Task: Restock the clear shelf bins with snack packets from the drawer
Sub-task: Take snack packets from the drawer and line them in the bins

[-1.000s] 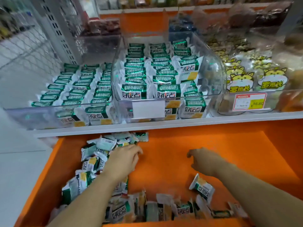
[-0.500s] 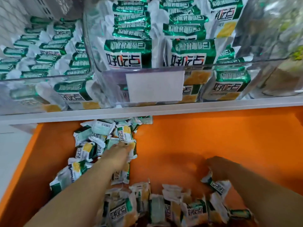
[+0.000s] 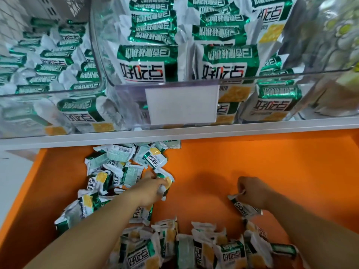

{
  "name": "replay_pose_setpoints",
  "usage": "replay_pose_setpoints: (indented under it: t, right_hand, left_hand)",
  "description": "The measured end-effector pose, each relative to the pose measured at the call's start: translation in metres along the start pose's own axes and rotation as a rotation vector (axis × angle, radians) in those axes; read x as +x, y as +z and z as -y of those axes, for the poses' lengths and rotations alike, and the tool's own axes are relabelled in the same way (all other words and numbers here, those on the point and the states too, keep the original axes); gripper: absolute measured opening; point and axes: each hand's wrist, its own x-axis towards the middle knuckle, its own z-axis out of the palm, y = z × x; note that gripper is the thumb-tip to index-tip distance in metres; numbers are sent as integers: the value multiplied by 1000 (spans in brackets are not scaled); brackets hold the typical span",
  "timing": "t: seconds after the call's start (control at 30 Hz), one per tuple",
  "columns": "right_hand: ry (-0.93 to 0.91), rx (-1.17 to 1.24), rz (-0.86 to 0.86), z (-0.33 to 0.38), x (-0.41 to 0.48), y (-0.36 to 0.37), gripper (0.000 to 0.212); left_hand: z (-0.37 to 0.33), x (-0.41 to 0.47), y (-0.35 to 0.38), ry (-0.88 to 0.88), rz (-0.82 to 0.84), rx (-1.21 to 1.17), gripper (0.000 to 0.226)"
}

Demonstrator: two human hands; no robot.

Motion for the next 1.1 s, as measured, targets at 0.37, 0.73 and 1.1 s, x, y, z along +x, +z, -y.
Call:
replay_pose_setpoints:
  t: [0.37, 0.73, 1.1]
  right_hand:
    - [-85, 199, -59, 23, -2, -6, 26]
    - [-275, 436, 84, 68, -79, -78, 22]
    - [-487, 368, -186, 91, -226, -152, 16]
  left_hand:
    - [-43, -9, 20, 161, -103, -24, 14]
    - [-88, -74, -31, 305, -148, -384, 75]
    - [-129, -187, -67, 413, -111, -882, 43]
